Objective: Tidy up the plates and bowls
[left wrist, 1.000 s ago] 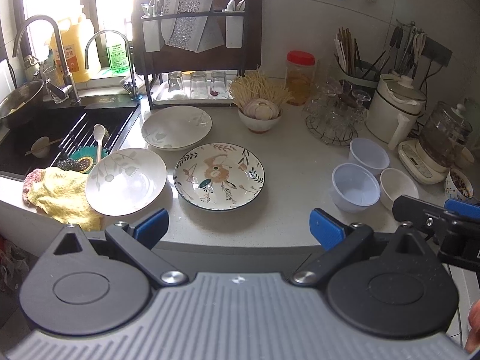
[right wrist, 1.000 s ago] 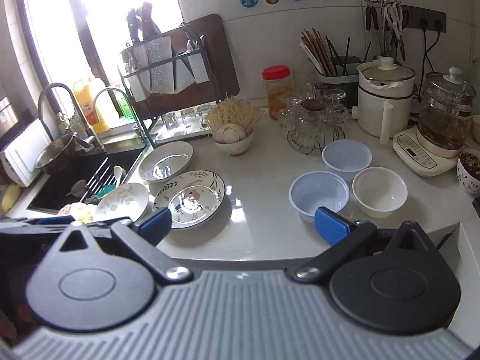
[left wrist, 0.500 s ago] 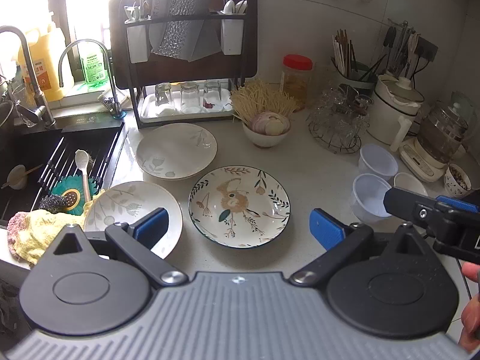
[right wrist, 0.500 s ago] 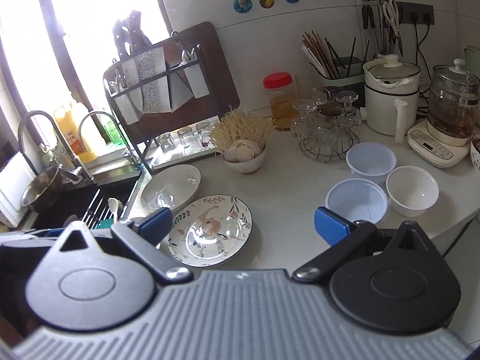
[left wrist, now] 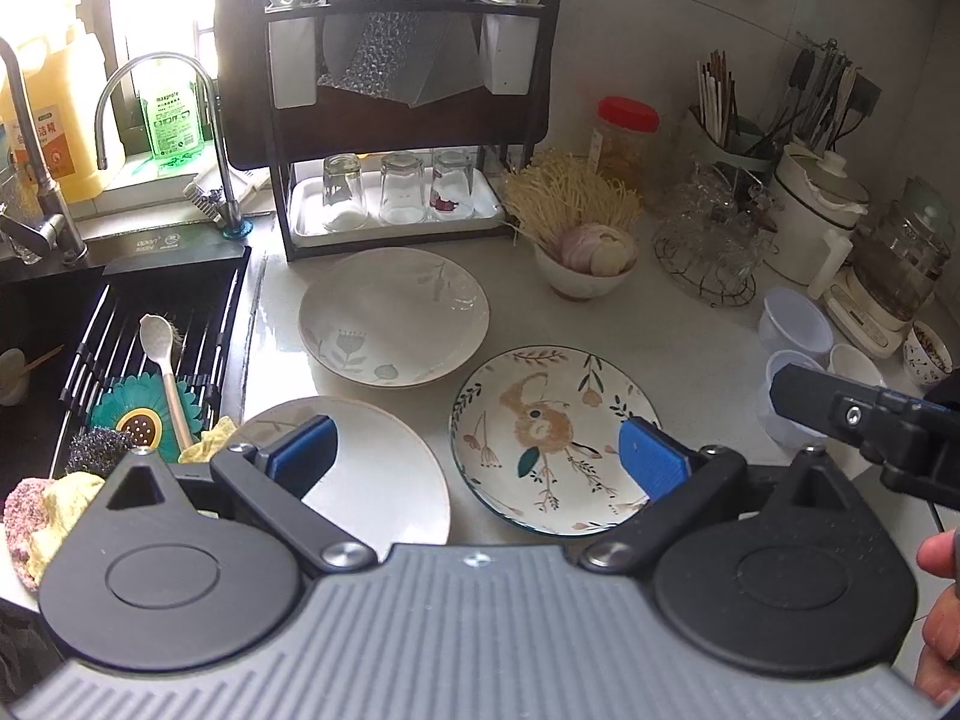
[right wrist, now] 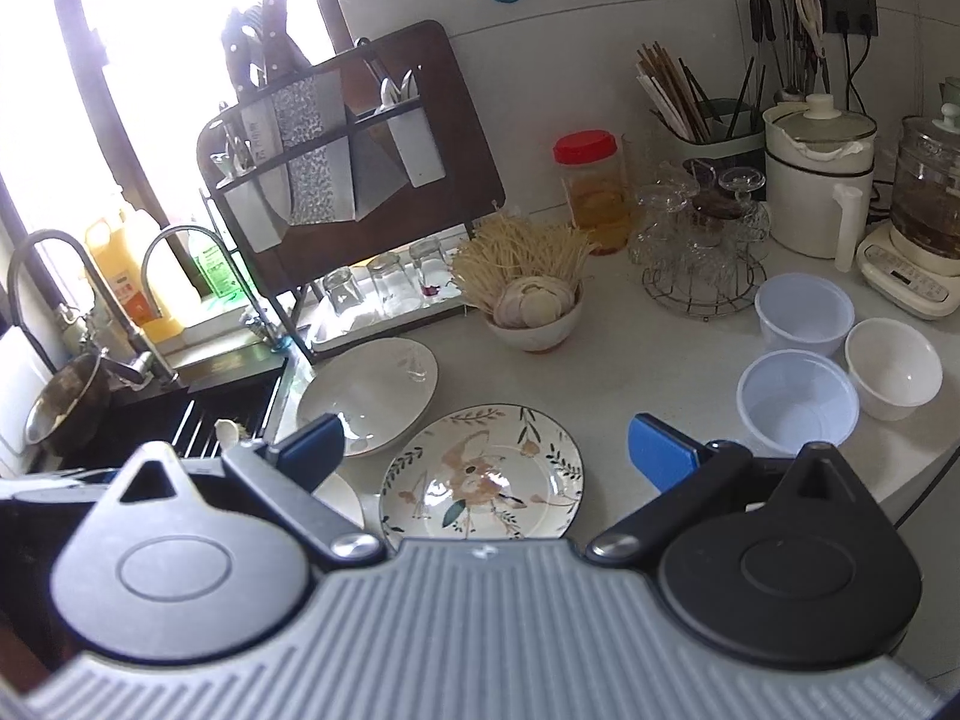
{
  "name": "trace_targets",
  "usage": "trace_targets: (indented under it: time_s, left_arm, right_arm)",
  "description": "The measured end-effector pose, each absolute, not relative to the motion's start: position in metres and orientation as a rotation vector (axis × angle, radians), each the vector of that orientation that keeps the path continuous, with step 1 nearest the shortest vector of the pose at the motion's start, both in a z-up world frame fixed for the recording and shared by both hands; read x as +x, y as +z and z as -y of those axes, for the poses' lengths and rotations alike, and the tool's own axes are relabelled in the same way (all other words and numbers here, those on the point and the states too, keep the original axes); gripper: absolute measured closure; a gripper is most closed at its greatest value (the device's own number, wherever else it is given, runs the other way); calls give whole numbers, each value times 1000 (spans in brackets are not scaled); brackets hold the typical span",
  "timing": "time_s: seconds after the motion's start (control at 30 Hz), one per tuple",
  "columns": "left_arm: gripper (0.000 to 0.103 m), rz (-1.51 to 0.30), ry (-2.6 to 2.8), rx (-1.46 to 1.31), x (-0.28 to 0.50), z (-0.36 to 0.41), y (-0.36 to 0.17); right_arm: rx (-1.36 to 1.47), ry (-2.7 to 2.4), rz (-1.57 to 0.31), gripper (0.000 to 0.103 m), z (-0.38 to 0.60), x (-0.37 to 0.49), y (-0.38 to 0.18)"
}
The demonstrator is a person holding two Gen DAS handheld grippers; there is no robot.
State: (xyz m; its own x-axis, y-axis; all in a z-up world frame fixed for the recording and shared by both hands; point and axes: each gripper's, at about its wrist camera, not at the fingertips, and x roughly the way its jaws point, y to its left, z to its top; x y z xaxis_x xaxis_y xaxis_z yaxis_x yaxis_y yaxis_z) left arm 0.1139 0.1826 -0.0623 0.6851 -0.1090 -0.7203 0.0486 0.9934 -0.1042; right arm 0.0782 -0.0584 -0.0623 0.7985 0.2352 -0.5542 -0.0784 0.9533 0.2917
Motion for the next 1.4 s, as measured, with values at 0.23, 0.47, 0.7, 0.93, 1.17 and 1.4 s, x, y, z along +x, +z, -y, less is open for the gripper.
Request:
trace_targets:
  time_s: [0.23,0.47,0.7,0.93,1.17,1.4]
  left_arm:
    - [1,-851,-111,-66,142,-238,-75]
    - [2,-925,-111,-43,167,-290,-110]
    - [3,-1010,-154,-94,187,-334,-160]
    - [23,-1081,-198,-98,196,-348,-197]
    - [52,-1135,-163,-125,202,-358,-218]
    - [71,-1137,-150,-156,202,-366,-224]
  right_arm:
    - [314,164,-731,1,14,101,-86]
    - [400,177,-899,15,-22,122,-125]
    - [430,194,-1021,36,-53,137,-165]
    - [387,179,-1082,64,-78,148,-194]
    - [351,154,-1092,82,-83,155,-208]
    - [319,165,-1100,88,-91,159,-211]
